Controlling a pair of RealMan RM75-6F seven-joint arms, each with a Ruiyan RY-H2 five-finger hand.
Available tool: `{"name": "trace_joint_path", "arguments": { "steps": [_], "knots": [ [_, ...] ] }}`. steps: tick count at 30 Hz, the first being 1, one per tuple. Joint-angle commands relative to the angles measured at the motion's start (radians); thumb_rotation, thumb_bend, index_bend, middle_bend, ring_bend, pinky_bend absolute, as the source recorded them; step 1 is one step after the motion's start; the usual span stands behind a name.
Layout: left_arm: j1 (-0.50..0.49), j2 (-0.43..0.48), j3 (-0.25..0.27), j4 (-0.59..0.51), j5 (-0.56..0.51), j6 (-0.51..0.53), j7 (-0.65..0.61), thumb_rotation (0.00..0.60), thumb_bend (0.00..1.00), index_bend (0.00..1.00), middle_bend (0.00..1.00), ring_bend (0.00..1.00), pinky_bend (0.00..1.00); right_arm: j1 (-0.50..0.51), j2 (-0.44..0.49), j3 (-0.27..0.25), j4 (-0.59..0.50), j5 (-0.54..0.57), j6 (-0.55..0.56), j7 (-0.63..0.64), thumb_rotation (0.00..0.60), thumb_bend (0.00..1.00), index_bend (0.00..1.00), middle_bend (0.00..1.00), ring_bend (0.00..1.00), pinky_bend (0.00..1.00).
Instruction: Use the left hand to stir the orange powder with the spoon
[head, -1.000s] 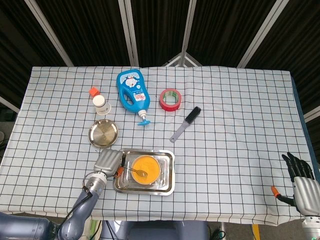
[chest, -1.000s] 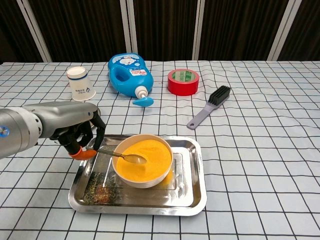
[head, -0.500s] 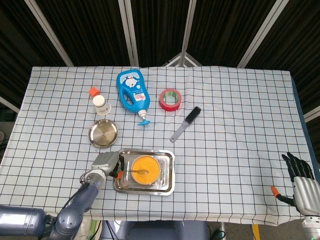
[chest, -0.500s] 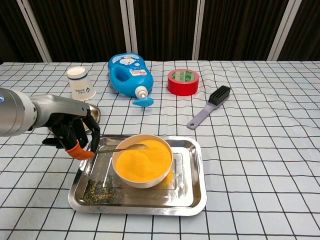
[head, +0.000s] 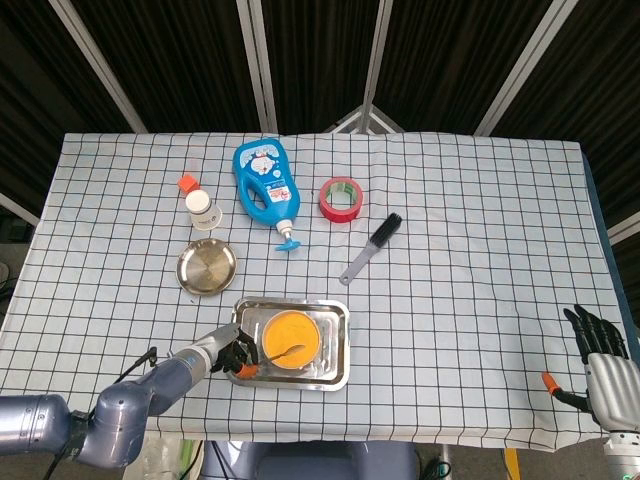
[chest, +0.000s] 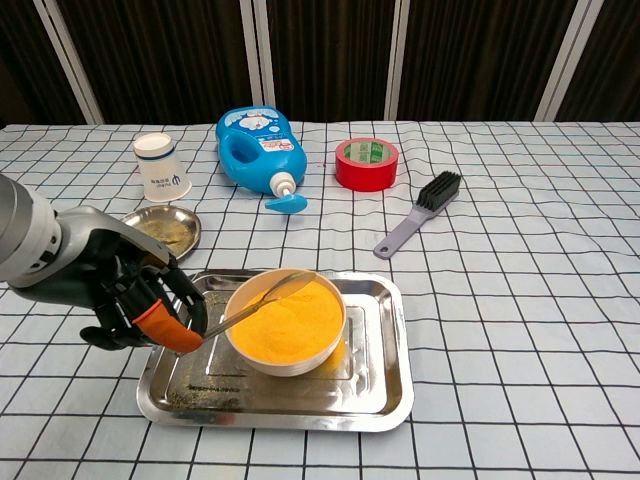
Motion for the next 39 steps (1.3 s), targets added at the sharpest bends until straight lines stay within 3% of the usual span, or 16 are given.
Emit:
{"name": "trace_joint_path", "arguments": {
  "steps": [1, 15, 39],
  "knots": [
    [-0.023, 0.046, -0.012, 0.032, -0.097, -0.079, -0.036, 0.600, 0.58, 0.55, 0.79, 0.79, 0.86, 0.000, 0.000, 0.000, 0.000, 0.000, -0.001, 0.000, 0.600, 0.31, 0.00, 0.00, 0.00, 0.00],
    [-0.060, 0.100, 0.048, 0.109, -0.341, -0.269, -0.065, 0.600, 0.58, 0.55, 0.79, 0.79, 0.86, 0.000, 0.000, 0.000, 0.001, -0.001, 0.000, 0.002, 0.600, 0.31, 0.00, 0.00, 0.00, 0.00],
    [-0.077, 0.129, 0.185, 0.191, -0.601, -0.534, -0.100, 0.600, 0.58, 0.54, 0.79, 0.79, 0.86, 0.000, -0.001, 0.000, 0.001, -0.002, 0.002, 0.001, 0.600, 0.31, 0.00, 0.00, 0.00, 0.00]
  ]
}}
